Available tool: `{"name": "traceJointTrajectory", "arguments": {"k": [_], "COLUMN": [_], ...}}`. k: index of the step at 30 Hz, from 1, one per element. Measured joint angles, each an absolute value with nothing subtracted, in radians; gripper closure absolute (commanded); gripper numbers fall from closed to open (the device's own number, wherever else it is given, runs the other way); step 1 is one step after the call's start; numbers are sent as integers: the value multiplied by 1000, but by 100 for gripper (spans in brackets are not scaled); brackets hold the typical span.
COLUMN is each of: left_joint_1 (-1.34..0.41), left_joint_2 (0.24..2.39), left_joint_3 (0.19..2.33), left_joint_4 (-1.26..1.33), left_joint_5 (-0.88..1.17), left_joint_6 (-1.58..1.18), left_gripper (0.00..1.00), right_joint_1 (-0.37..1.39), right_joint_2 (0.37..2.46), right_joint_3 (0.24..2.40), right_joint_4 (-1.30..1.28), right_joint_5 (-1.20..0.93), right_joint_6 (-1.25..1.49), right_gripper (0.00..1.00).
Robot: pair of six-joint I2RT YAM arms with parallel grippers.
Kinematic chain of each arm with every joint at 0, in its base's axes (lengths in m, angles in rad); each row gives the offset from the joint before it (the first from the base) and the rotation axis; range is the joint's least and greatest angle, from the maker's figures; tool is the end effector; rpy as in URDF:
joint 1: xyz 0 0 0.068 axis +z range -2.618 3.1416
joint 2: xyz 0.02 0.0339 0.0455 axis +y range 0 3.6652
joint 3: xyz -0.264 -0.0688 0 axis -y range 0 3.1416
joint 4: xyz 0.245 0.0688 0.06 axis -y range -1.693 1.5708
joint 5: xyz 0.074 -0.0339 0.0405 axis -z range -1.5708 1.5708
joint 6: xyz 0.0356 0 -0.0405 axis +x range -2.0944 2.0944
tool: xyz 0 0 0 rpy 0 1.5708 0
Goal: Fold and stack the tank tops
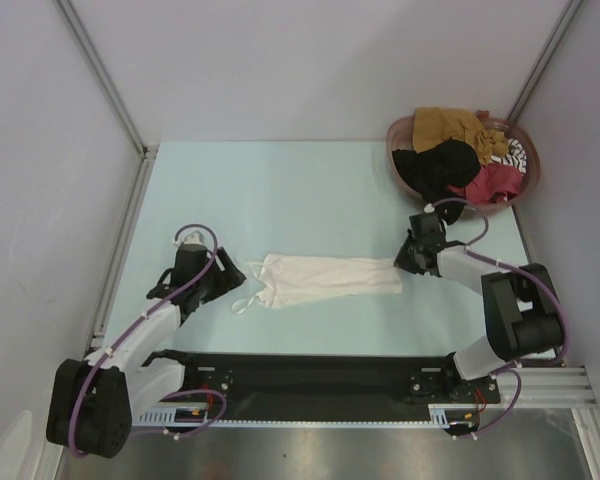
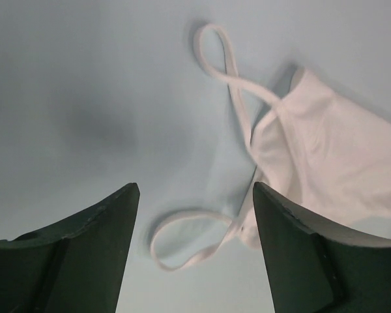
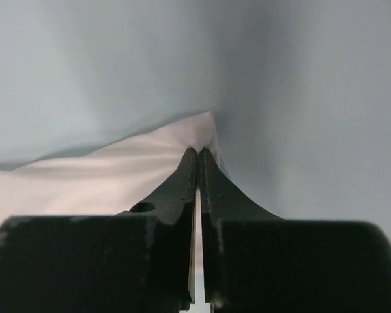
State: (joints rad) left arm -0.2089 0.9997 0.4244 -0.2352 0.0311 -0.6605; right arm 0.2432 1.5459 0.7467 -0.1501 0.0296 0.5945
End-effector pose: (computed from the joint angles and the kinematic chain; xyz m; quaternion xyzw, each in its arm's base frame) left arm 0.1866 -0.0407 0.1732 -0.2023 0.9062 -0.1693 0.3304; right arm 0.2828 0.0691 0.1545 0.1708 0.9366 0.1115 0.2850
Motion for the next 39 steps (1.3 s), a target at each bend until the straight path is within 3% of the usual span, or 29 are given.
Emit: {"name": "traceJointTrajectory", "arguments": {"k": [5, 17, 25, 39], "left_joint_1": [-308, -539, -559, -565], "left_joint_2": [938, 802, 936, 1162], "left_joint_3": [385, 367, 359, 377], "left_joint_4": [-246, -339, -361, -81], "left_joint_5": [78, -23, -62, -191], "left_joint_6": [-744, -1147, -1342, -1573], "left_gripper": [23, 22, 21, 17], "right_joint_1": [205, 206, 206, 205], "right_joint_2": [1406, 1404, 1404, 1376], "right_joint_3": [621, 616, 615, 578], "right_joint_4": [-154, -127, -107, -78], "right_joint_5": [81, 81, 67, 33], "right_joint_6": [659, 681, 680, 680], "right_gripper": [100, 100, 100, 100]}}
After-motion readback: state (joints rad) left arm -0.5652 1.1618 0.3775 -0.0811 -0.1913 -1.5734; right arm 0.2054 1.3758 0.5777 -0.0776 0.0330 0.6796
